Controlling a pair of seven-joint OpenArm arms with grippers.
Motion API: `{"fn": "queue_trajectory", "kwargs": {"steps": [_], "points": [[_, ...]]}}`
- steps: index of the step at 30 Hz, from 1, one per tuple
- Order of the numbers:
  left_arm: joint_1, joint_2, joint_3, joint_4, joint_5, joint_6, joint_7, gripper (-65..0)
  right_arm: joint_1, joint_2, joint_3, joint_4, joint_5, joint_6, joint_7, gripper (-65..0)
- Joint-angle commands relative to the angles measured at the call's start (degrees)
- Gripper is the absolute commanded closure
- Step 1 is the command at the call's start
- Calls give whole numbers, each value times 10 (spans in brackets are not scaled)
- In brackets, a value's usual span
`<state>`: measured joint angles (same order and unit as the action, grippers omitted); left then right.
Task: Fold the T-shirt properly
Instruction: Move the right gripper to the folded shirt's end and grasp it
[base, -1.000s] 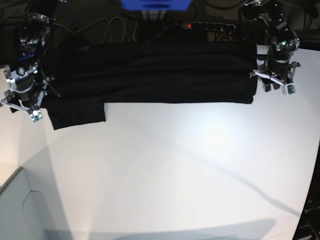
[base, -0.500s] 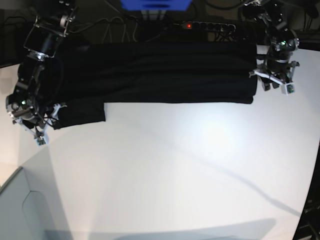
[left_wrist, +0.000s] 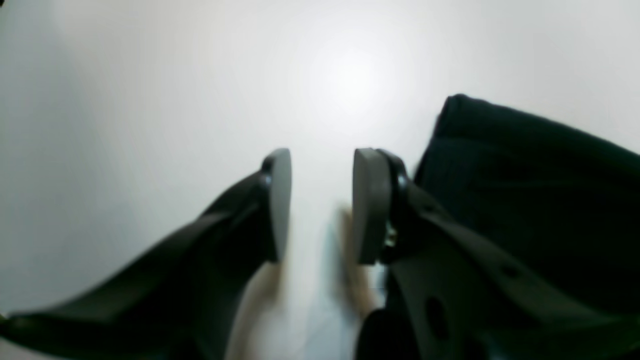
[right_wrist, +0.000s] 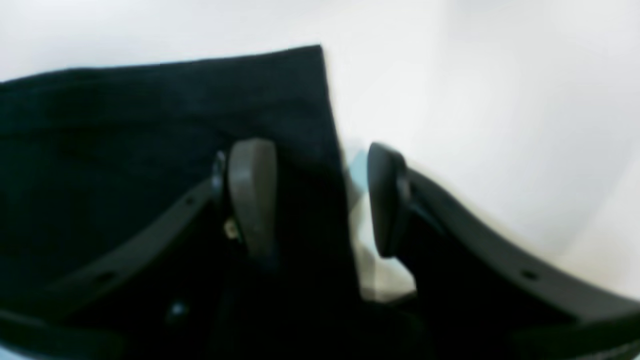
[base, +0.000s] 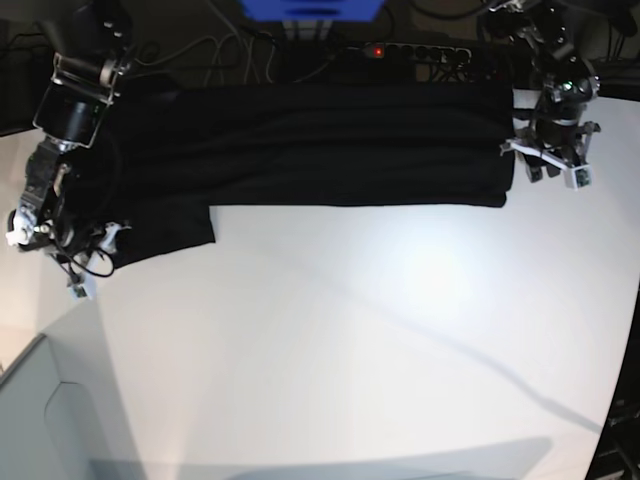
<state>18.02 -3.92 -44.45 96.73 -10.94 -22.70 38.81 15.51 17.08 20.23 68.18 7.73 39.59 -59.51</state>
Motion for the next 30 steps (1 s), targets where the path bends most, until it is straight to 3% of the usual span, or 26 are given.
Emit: {"fn": "queue_trajectory", "kwargs": {"steps": [1, 6, 12, 18, 25, 30], "points": [[-3, -7, -1, 8, -4, 1, -10, -206, 6, 0, -12, 3, 3, 4, -8, -300], [-4, -7, -2, 8, -4, 1, -10, -207, 5, -9, -24, 5, 3, 4, -8, -256], [-4, -8, -2, 8, -4, 1, -11, -207, 7, -17, -26, 5, 3, 4, 6, 0], [-14, -8, -2, 8, -2, 1, -10, -207, 3, -17, -23, 59, 3, 4, -1, 0], [-15, -8, 1, 8, -2, 1, -9, -207, -80, -20, -21, 292, 1, 4, -57, 0], [-16, -8, 1, 8, -3, 1, -9, -207, -156, -53, -10, 447, 0, 4, -92, 0]]}}
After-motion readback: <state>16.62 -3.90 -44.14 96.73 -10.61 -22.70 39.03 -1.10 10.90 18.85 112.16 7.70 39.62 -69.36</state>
